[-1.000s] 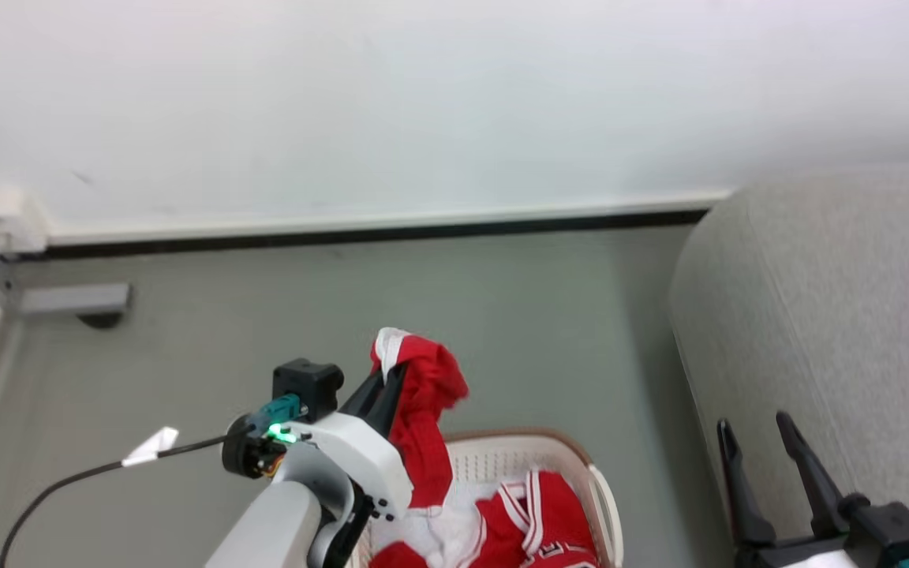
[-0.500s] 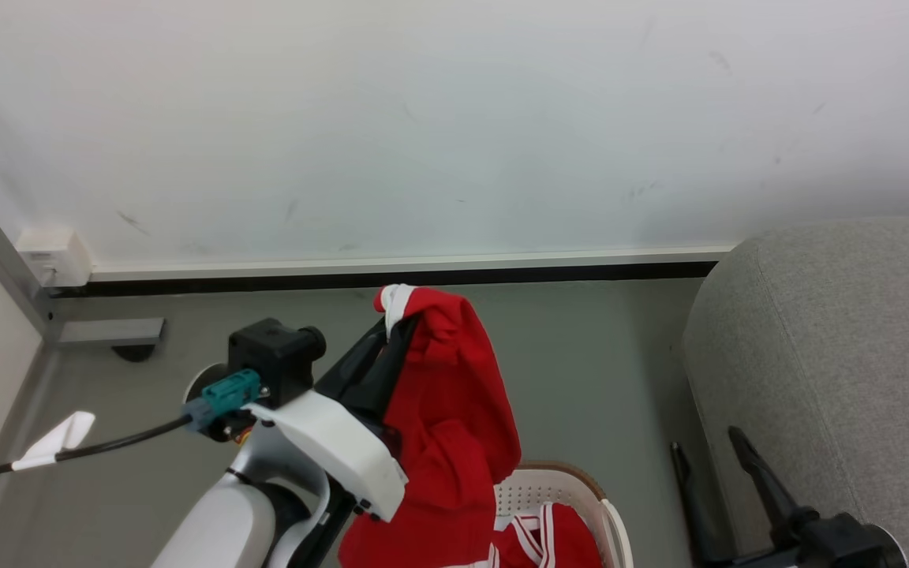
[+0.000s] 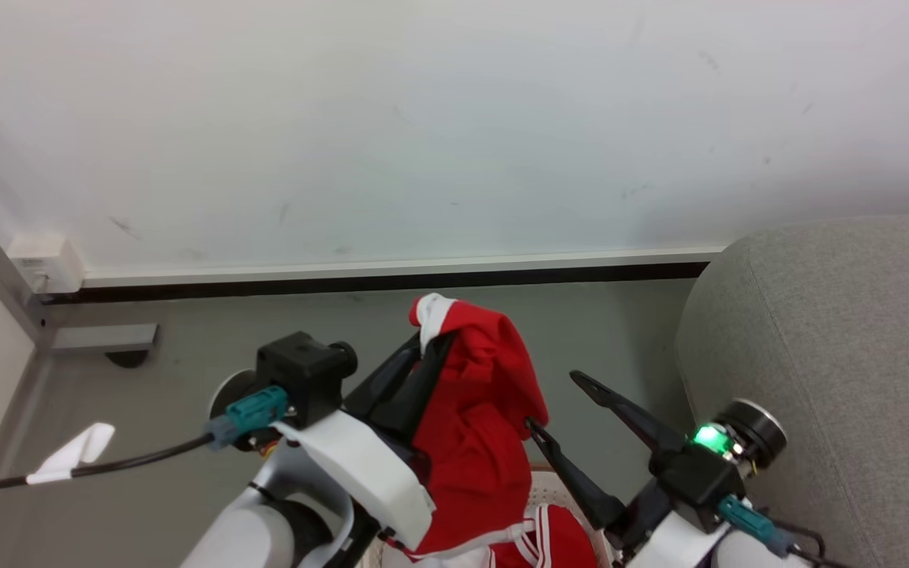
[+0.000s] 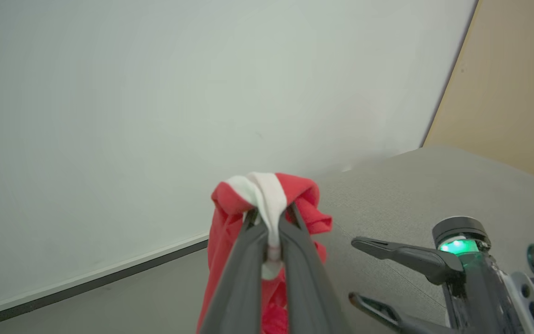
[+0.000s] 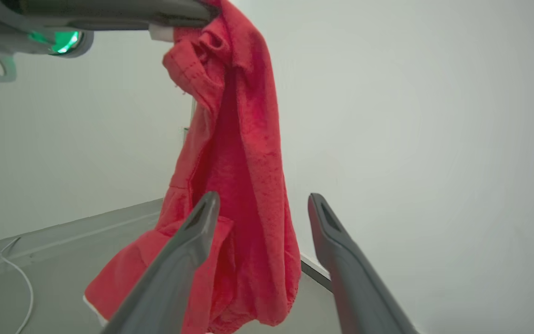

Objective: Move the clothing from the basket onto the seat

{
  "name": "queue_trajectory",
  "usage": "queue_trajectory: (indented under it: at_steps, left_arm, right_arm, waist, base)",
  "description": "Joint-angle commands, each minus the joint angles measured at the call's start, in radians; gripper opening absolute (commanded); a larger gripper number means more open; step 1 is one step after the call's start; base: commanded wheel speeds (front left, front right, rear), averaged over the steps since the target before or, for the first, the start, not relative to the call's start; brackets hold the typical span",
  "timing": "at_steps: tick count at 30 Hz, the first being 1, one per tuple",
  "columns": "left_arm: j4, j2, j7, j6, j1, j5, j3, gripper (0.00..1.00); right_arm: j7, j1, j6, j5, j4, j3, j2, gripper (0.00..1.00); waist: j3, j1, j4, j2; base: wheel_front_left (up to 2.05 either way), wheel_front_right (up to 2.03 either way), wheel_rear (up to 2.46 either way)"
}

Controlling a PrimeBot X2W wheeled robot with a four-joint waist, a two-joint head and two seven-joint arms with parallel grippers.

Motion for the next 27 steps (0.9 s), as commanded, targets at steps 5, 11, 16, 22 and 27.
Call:
queue_trajectory:
  at_steps: [5,11,16,22,27]
  left_arm:
    - [-0.017,-0.021,0.007,-0.013,0.0,-0.011,-0.042,0.0]
    - [-0.035,-0.038,0.017,-0.024,-0.001,-0.011,-0.081,0.0]
    - [-0.054,-0.047,0.023,-0.027,0.002,-0.015,-0.103,0.0]
    - [-0.038,-0.03,0.03,-0.012,0.013,-0.002,-0.094,0.0]
    - [-0.009,-0.013,0.013,0.008,0.024,0.01,-0.076,0.38]
  right_arm:
    - [0.001,-0.13,-0.002,0.042,0.148,0.101,-0.002,1.0]
    - [0.0,-0.184,-0.002,0.111,0.308,0.193,0.04,1.0]
    - [0.001,-0.194,-0.002,0.233,0.416,0.248,0.1,0.54]
    - [0.0,-0.191,-0.002,0.405,0.394,0.222,0.126,0.0]
    - [0.0,-0.187,-0.002,0.478,0.344,0.179,0.102,0.0]
  waist:
    - [-0.007,-0.0001,0.009,-0.0001]
    - [-0.01,-0.0001,0.022,-0.0001]
    - [-0.009,-0.0001,0.035,-0.0001]
    - [-0.006,-0.0001,0.044,-0.0001]
    - [-0.001,-0.0001,0.029,-0.0001]
  base:
    - [0.0,0.0,0.0]
    - [0.0,0.0,0.0]
    - [0.0,0.0,0.0]
    - [0.0,0.0,0.0]
    - [0.0,0.0,0.0]
